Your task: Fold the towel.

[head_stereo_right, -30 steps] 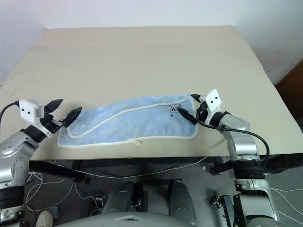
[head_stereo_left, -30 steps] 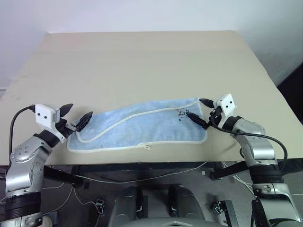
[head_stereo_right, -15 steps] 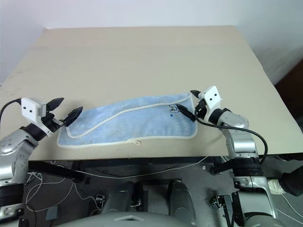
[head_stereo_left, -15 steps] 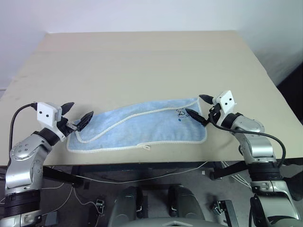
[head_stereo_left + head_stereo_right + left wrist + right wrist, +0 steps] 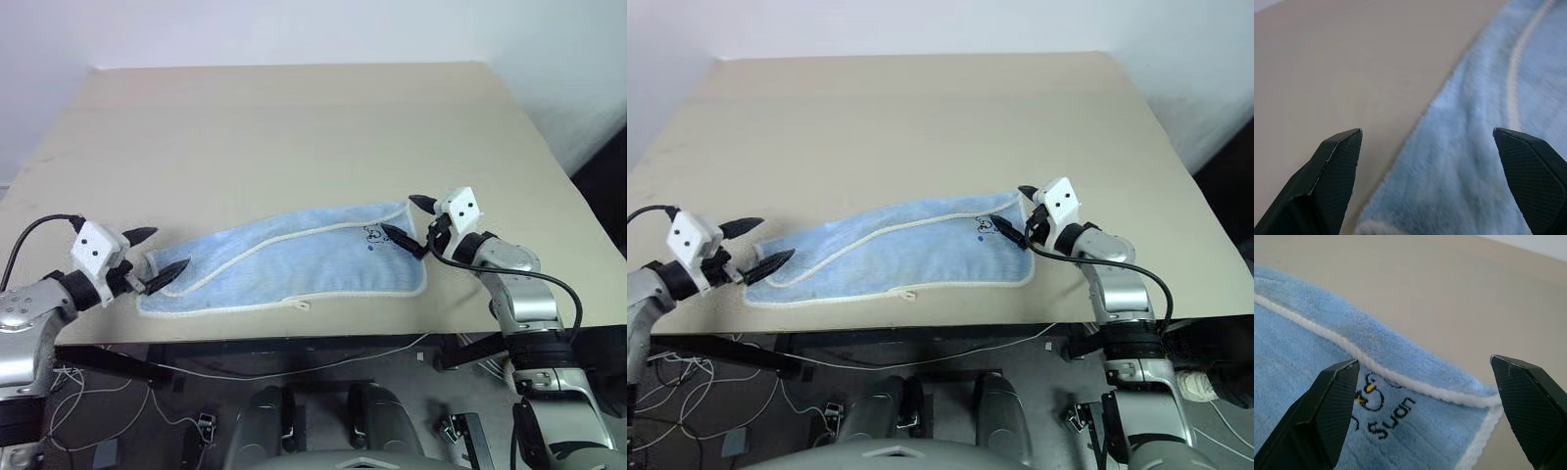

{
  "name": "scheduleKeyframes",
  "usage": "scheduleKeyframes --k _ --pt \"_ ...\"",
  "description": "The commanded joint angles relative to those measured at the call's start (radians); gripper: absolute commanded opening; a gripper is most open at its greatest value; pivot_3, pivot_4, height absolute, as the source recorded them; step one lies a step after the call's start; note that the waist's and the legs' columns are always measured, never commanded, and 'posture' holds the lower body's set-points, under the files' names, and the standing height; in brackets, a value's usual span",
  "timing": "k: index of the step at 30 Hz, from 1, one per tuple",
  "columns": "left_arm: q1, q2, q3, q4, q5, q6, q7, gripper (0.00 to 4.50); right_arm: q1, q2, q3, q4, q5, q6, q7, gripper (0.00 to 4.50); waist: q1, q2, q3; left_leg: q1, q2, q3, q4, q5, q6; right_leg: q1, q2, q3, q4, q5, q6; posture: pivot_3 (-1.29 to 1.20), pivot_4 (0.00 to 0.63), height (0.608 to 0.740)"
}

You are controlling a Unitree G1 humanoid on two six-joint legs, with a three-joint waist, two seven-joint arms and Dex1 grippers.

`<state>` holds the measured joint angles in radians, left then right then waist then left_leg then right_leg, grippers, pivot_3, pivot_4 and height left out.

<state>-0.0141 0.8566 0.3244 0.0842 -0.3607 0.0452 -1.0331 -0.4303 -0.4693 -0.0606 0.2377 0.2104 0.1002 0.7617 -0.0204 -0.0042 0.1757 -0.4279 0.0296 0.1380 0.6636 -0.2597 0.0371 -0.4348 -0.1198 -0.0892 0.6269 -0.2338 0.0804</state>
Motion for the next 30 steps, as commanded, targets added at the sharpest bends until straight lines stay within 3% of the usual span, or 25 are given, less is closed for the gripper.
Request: scheduleKeyframes --k 1,9,17,30 --pt "-0.002 0.091 -0.016 0.062 0.069 -0.162 -0.115 4.48 0.012 0.015 0.001 -0.033 0.006 -0.021 -0.012 4.50 0.002 0.001 0.000 0.000 0.000 0.000 0.000 0.000 0.000 -0.001 0.000 0.000 0.000 0.000 0.000 0.00 0.150 0.740" --pt "-0.077 0.129 -0.126 0.220 0.170 -0.412 -0.204 4.48 0.049 0.038 0.005 -0.059 0.006 -0.016 -0.040 4.50 0.002 0.001 0.001 -0.001 -0.001 0.000 -0.003 -0.001 0.001 -0.006 -0.003 0.001 -0.001 0.001 -0.002 0.00 0.150 0.740" --pt "-0.158 0.106 -0.210 0.351 0.285 -0.583 -0.122 4.48 0.074 0.035 -0.004 -0.093 0.013 -0.003 -0.060 4.50 0.004 0.002 0.000 -0.002 -0.001 0.000 -0.003 -0.001 0.001 -0.005 -0.002 0.001 -0.001 0.001 -0.002 0.00 0.150 0.740" --pt "-0.167 0.075 -0.208 0.371 0.230 -0.558 -0.111 4.48 0.060 0.030 -0.004 -0.094 0.014 0.002 -0.063 4.50 0.005 0.002 0.000 -0.002 -0.001 0.001 -0.001 0.001 0.004 -0.002 0.001 0.000 0.000 0.003 0.001 0.00 0.150 0.740"
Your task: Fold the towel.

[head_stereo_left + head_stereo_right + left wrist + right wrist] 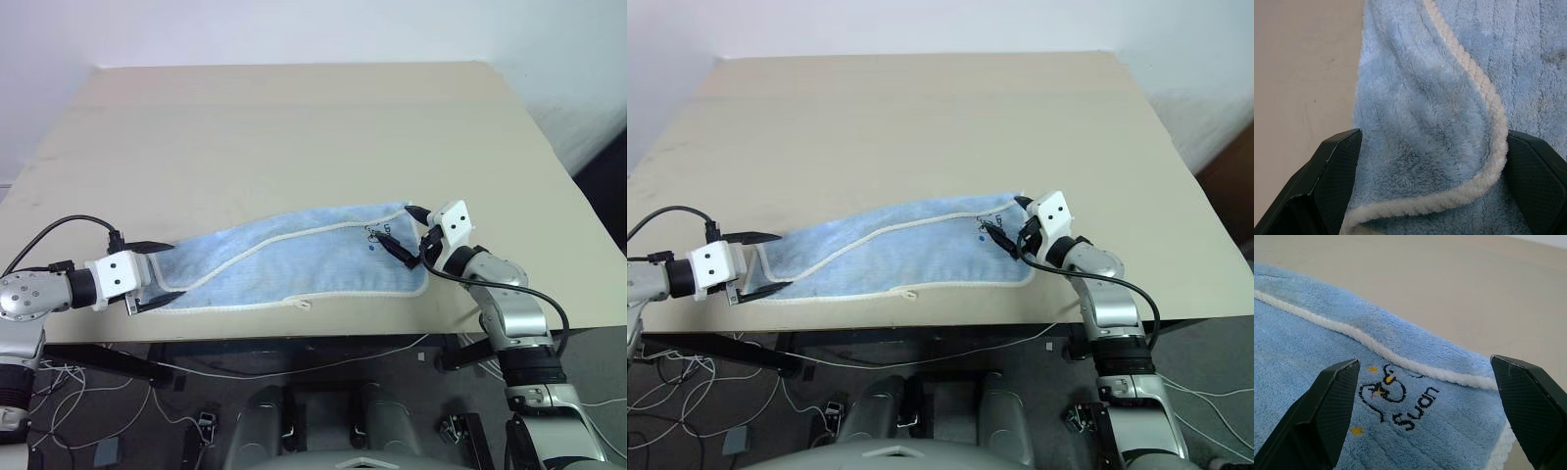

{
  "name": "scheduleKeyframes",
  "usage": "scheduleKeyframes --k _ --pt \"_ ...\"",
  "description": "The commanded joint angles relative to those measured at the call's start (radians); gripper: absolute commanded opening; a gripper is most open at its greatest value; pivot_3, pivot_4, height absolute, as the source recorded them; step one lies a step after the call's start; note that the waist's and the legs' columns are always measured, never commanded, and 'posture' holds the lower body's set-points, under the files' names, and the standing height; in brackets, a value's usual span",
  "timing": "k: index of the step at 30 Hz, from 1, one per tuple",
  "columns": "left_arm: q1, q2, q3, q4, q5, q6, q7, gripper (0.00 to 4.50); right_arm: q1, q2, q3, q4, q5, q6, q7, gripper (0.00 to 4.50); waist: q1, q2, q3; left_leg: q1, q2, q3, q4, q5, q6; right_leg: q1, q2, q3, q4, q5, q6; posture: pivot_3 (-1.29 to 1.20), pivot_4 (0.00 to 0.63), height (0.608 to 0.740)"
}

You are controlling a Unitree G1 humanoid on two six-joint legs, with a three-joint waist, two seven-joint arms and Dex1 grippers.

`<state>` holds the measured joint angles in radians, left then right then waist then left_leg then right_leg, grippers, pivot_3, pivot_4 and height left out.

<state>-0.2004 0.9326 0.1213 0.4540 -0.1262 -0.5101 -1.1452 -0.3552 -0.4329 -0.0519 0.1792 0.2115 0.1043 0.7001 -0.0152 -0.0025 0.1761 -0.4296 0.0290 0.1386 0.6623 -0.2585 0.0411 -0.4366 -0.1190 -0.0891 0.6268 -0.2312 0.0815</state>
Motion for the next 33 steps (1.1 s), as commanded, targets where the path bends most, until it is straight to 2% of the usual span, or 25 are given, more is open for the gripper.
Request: scheduleKeyframes --k 1,7,13,17,21,29,33 --pt "0.025 0.001 -0.006 -0.001 -0.007 -0.008 -0.004 4.10 -0.018 -0.006 -0.012 -0.033 0.013 -0.002 -0.001 4.50 -0.001 0.000 0.000 0.000 0.000 0.000 0.000 0.000 0.000 0.000 0.000 0.000 0.000 0.000 0.000 0.00 0.150 0.740" --pt "0.059 0.007 -0.006 -0.024 -0.048 0.002 -0.037 2.28 -0.030 -0.006 -0.009 -0.024 0.011 -0.006 0.002 4.50 -0.002 0.000 0.000 0.000 0.000 0.000 0.000 0.000 0.000 0.000 0.001 0.000 0.001 0.000 0.000 0.00 0.150 0.740" --pt "0.079 0.008 0.002 -0.054 -0.081 0.034 -0.047 0.15 -0.036 -0.012 -0.010 -0.019 0.009 -0.009 0.010 4.50 -0.002 0.000 0.000 0.000 0.000 0.000 0.000 0.000 0.000 0.000 0.001 0.000 0.001 0.000 0.000 0.00 0.150 0.740" --pt "0.075 0.000 0.023 -0.080 -0.122 0.117 -0.036 0.04 -0.049 -0.022 -0.009 -0.015 0.002 -0.016 0.017 4.50 -0.002 0.000 0.000 0.000 0.000 0.000 0.000 0.000 0.000 0.000 0.001 0.000 0.001 0.000 0.000 0.00 0.150 0.740" --pt "0.051 -0.020 0.072 -0.155 -0.233 0.273 -0.021 0.04 -0.076 -0.045 -0.003 0.000 -0.024 -0.042 0.020 4.50 -0.002 -0.001 0.000 0.000 0.000 0.000 0.001 0.000 0.000 0.000 0.001 0.000 0.001 0.000 0.000 0.00 0.150 0.740" --pt "0.033 -0.044 0.103 -0.217 -0.262 0.370 0.012 0.04 -0.186 -0.210 0.139 0.236 -0.351 -0.341 -0.051 4.50 -0.005 0.000 0.001 0.000 0.000 0.001 0.001 0.003 -0.004 0.001 0.002 0.000 0.001 -0.001 0.002 0.00 0.150 0.740" --pt "0.038 -0.061 0.107 -0.240 -0.262 0.383 0.029 0.04 -0.250 -0.246 0.188 0.366 -0.452 -0.456 -0.103 4.50 -0.006 -0.001 0.001 0.000 0.000 0.002 0.001 0.004 -0.005 0.001 0.002 0.000 0.002 -0.001 0.002 0.00 0.150 0.740"
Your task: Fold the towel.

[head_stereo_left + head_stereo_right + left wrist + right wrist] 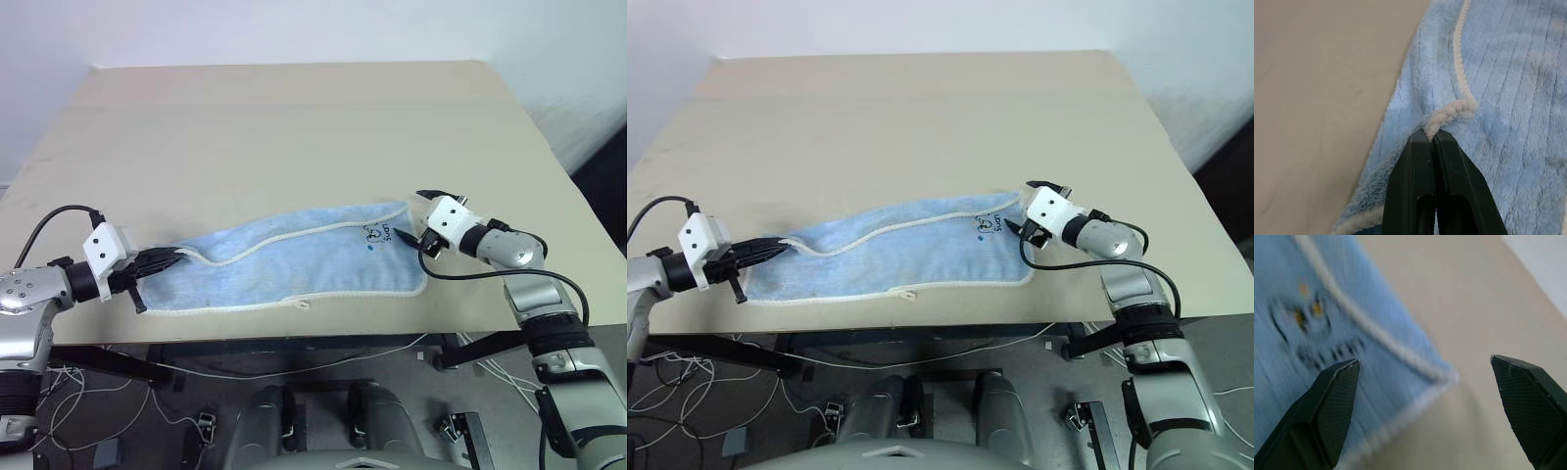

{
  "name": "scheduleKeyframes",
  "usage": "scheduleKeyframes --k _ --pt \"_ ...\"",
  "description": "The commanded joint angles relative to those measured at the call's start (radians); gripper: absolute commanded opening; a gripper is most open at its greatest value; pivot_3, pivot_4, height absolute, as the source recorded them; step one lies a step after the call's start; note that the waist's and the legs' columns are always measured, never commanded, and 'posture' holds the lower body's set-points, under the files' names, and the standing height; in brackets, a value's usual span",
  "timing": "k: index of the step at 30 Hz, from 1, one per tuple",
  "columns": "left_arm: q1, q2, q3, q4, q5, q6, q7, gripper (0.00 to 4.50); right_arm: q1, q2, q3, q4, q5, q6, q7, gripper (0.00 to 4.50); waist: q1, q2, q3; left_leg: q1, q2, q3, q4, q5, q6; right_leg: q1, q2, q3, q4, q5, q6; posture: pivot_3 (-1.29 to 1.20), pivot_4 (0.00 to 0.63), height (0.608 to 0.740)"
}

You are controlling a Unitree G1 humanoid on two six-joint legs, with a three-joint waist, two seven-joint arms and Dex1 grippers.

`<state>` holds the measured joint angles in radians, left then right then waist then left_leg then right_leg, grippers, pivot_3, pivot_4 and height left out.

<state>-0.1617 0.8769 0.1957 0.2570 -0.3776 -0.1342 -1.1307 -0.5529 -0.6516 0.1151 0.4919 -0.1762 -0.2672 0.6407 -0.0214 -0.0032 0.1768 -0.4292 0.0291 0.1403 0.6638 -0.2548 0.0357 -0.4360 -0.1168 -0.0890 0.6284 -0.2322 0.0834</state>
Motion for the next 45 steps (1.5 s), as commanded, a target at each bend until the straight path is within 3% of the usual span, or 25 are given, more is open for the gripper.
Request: scheduleKeyframes --k 1,10,11,13,24,25,35,40,45 --pt "0.004 -0.010 0.033 -0.052 -0.011 0.009 0.021 0.04 -0.077 -0.027 0.033 0.089 -0.091 -0.113 -0.069 4.50 0.000 0.000 0.000 0.000 0.000 0.000 0.000 0.000 0.000 0.000 0.000 0.000 0.000 0.000 0.000 0.00 0.150 0.740" --pt "0.052 -0.041 0.042 -0.115 -0.004 0.029 0.058 0.04 -0.212 0.001 0.137 0.310 -0.240 -0.286 -0.209 4.50 -0.002 0.000 0.000 0.001 0.000 0.000 0.000 0.001 -0.001 0.001 0.000 0.000 0.000 0.000 0.000 0.00 0.150 0.740" --pt "0.058 -0.043 0.045 -0.121 -0.004 0.031 0.063 0.02 -0.221 0.001 0.145 0.327 -0.250 -0.302 -0.217 4.32 -0.003 0.000 0.000 0.001 0.000 0.000 0.000 0.001 -0.001 0.001 0.000 0.000 0.000 0.000 0.000 0.00 0.150 0.740" --pt "0.070 -0.046 0.051 -0.131 -0.005 0.034 0.071 0.00 -0.235 0.001 0.154 0.352 -0.257 -0.327 -0.225 3.94 -0.003 0.000 0.000 0.002 0.000 0.000 0.000 0.001 -0.001 0.002 0.000 0.000 0.000 0.000 0.000 0.00 0.150 0.740" --pt "0.085 -0.070 0.052 -0.144 0.002 0.028 0.110 0.00 -0.256 -0.005 0.166 0.394 -0.251 -0.385 -0.212 0.19 -0.002 0.000 0.000 0.002 0.000 0.000 0.000 0.001 -0.001 0.002 0.000 0.000 0.000 0.000 0.000 0.00 0.150 0.740" --pt "0.078 -0.076 0.056 -0.140 -0.002 0.028 0.116 0.00 -0.256 -0.006 0.166 0.395 -0.251 -0.388 -0.212 0.04 -0.002 0.000 0.000 0.002 0.000 0.000 0.000 0.001 -0.001 0.002 0.000 0.000 0.000 0.000 0.000 0.00 0.150 0.740" --pt "-0.055 -0.132 0.106 -0.031 0.008 -0.014 0.232 0.00 -0.292 -0.027 0.129 0.395 -0.267 -0.368 -0.315 0.04 0.000 0.000 0.000 0.002 0.000 0.000 0.001 0.001 -0.001 0.002 0.000 0.000 0.000 0.000 0.000 0.00 0.150 0.740" --pt "-0.384 -0.169 0.066 0.249 0.204 -0.095 0.543 0.00 -0.457 -0.054 0.112 0.501 -0.308 -0.293 -0.487 0.04 0.008 -0.001 0.001 0.002 0.000 0.000 0.002 0.002 -0.002 0.003 0.001 0.000 0.002 0.000 0.000 0.00 0.150 0.740" --pt "-0.665 -0.151 0.152 0.439 0.184 -0.113 0.741 0.00 -0.559 -0.114 0.057 0.510 -0.254 -0.313 -0.538 0.04 0.001 -0.002 0.002 0.001 0.000 0.000 0.001 0.002 -0.002 0.003 0.002 0.000 0.001 0.000 0.001 0.00 0.150 0.740"
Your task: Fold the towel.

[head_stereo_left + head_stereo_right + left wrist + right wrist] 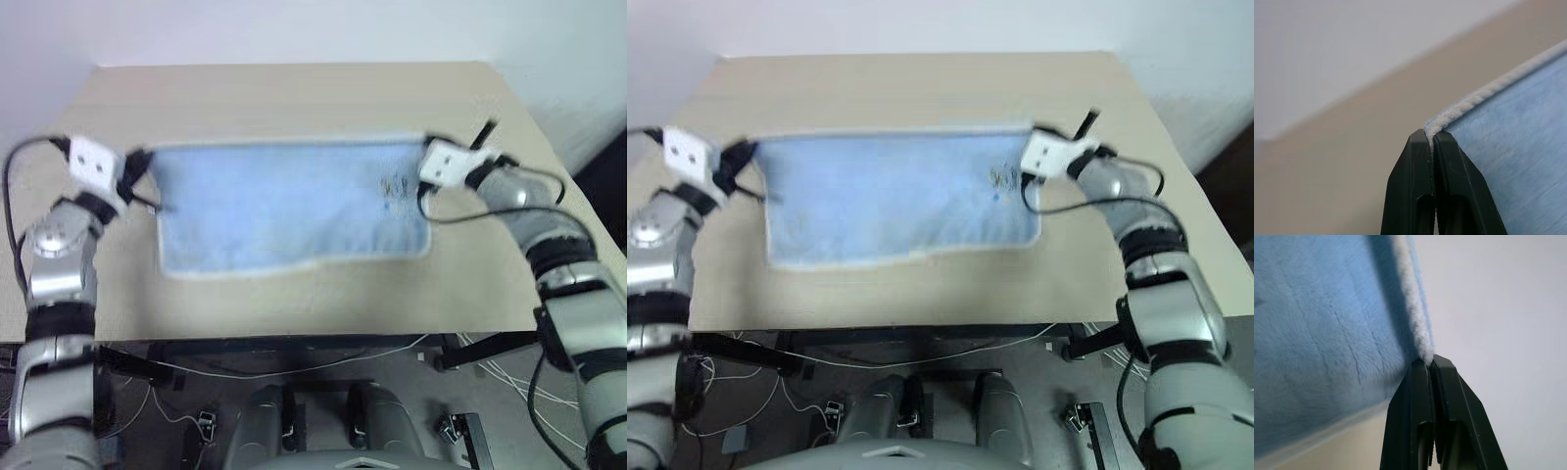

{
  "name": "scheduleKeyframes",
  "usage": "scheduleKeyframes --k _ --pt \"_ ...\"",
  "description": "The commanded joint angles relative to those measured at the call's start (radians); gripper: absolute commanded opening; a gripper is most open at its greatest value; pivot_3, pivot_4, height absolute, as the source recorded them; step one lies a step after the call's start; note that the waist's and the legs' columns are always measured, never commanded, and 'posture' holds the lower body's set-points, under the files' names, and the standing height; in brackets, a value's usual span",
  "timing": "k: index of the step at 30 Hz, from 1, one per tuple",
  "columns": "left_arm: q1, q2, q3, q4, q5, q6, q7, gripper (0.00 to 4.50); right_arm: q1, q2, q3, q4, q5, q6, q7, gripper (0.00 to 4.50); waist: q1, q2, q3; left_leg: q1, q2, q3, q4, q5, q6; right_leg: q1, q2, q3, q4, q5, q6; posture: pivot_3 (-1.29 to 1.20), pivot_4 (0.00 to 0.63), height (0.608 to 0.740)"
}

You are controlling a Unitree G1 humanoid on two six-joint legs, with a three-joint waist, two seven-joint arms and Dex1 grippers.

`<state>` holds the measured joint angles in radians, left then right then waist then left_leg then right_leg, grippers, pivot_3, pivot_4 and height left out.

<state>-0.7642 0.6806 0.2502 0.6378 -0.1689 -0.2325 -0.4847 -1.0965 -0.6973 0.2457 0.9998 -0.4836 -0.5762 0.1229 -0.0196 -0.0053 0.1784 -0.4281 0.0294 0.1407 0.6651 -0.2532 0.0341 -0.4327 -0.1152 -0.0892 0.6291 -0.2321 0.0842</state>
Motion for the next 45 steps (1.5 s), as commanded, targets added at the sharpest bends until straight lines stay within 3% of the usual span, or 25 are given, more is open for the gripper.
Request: scheduleKeyframes --k 1,3,6,9,14,21,25,36,45 --pt "-0.068 0.056 0.111 0.062 -0.050 0.002 0.075 0.00 -0.004 -0.077 -0.097 -0.018 0.097 -0.018 0.025 0.04 -0.003 0.000 0.000 0.000 0.000 0.000 -0.001 0.000 0.000 0.000 0.000 0.000 -0.001 0.000 0.001 0.00 0.150 0.740" --pt "-0.023 0.080 0.110 0.036 -0.070 0.002 0.003 0.00 0.056 -0.086 -0.134 -0.084 0.208 -0.031 0.166 0.04 -0.014 0.000 0.000 0.001 0.000 0.002 -0.003 0.000 0.000 0.000 0.000 0.001 -0.001 -0.001 0.002 0.00 0.150 0.740" --pt "0.176 0.108 0.131 -0.112 -0.174 0.056 -0.200 0.00 0.272 -0.116 -0.178 -0.334 0.469 0.062 0.507 0.04 -0.027 0.000 0.000 0.003 0.000 0.005 -0.004 0.000 0.000 0.003 0.001 0.001 -0.002 -0.003 0.004 0.00 0.150 0.740" --pt "0.383 0.132 0.160 -0.271 -0.284 0.160 -0.357 0.00 0.444 -0.178 -0.210 -0.537 0.609 0.201 0.684 0.04 -0.026 0.001 0.001 0.003 0.000 0.004 -0.002 0.000 0.000 0.004 0.001 0.001 -0.001 -0.003 0.005 0.00 0.150 0.740" --pt "0.744 0.175 0.225 -0.527 -0.443 0.381 -0.542 0.00 0.669 -0.298 -0.268 -0.763 0.762 0.438 0.887 0.04 -0.022 0.001 0.002 0.004 0.000 0.000 0.001 -0.001 0.001 0.002 -0.003 0.001 0.000 -0.003 0.004 0.00 0.150 0.740" --pt "0.962 0.192 0.328 -0.705 -0.560 0.568 -0.603 0.00 0.807 -0.413 -0.326 -0.882 0.848 0.621 1.066 0.04 -0.007 0.001 0.001 0.004 0.000 -0.003 0.001 -0.007 0.003 0.003 -0.007 0.000 -0.002 -0.004 -0.002 0.00 0.150 0.740" --pt "0.982 0.192 0.350 -0.735 -0.555 0.589 -0.603 0.00 0.774 -0.406 -0.320 -0.856 0.818 0.617 1.079 0.04 0.001 0.001 0.001 0.004 0.000 -0.003 0.001 -0.007 0.003 0.002 -0.006 0.000 -0.002 -0.004 -0.003 0.00 0.150 0.740" --pt "0.616 0.116 0.096 -0.400 -0.219 0.378 -0.388 0.00 0.340 -0.098 -0.115 -0.344 0.438 0.367 0.765 0.04 0.001 0.001 0.001 0.001 -0.001 0.000 0.001 -0.002 0.001 -0.001 -0.003 0.000 -0.001 -0.001 -0.003 0.00 0.150 0.740" --pt "0.447 0.070 0.018 -0.162 -0.081 0.222 -0.288 0.00 0.187 0.027 -0.070 -0.039 0.322 0.210 0.596 0.04 -0.001 0.001 0.001 0.001 0.000 0.001 0.001 -0.002 0.001 0.000 -0.002 0.000 0.001 -0.001 -0.002 0.00 0.150 0.740"
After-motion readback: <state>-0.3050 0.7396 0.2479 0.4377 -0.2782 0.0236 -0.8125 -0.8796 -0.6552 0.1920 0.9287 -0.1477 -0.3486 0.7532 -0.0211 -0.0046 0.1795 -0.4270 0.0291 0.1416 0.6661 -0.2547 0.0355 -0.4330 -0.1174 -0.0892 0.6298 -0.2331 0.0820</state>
